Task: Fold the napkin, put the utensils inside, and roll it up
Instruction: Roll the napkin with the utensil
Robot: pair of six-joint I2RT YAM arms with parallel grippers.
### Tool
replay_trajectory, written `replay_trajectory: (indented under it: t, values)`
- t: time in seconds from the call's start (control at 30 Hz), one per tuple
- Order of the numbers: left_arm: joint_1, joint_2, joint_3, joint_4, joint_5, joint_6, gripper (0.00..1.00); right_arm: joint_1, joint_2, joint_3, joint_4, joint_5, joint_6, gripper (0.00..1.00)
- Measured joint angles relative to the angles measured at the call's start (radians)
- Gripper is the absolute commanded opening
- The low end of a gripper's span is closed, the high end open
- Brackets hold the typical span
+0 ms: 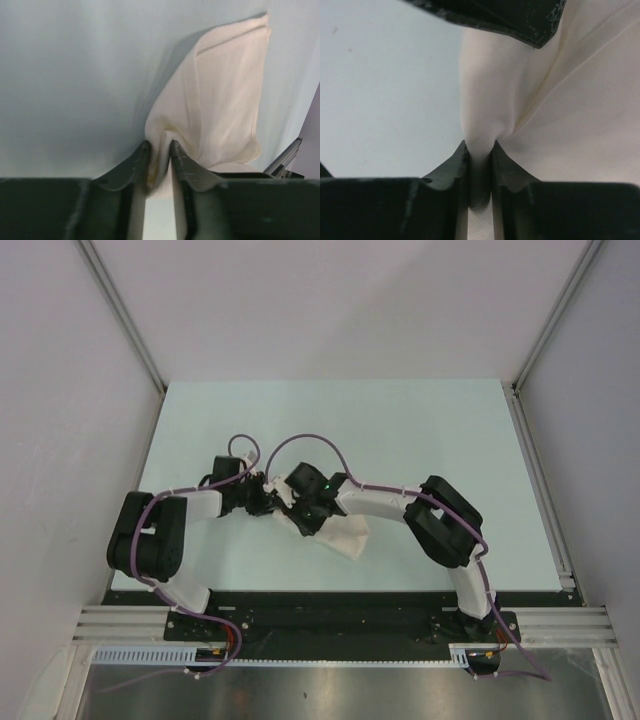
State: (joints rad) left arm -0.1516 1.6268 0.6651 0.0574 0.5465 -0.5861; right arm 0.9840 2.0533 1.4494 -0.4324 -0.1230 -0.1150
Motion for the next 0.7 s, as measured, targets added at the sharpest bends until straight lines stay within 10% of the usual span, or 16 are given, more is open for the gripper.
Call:
replay_trajectory:
  t: [0.23, 0.7]
  values:
    - [0.0, -0.083, -0.008, -0.003, -0.085, 0.011, 0.53, -0.096, 0.019, 0.013, -0.02, -0.272, 0.039, 0.19]
    - [0.0, -0.174, -0.13, 0.048, -0.087, 0.022, 0.41, -0.214, 0.121, 0.011, -0.002, -0.746, 0.146, 0.2]
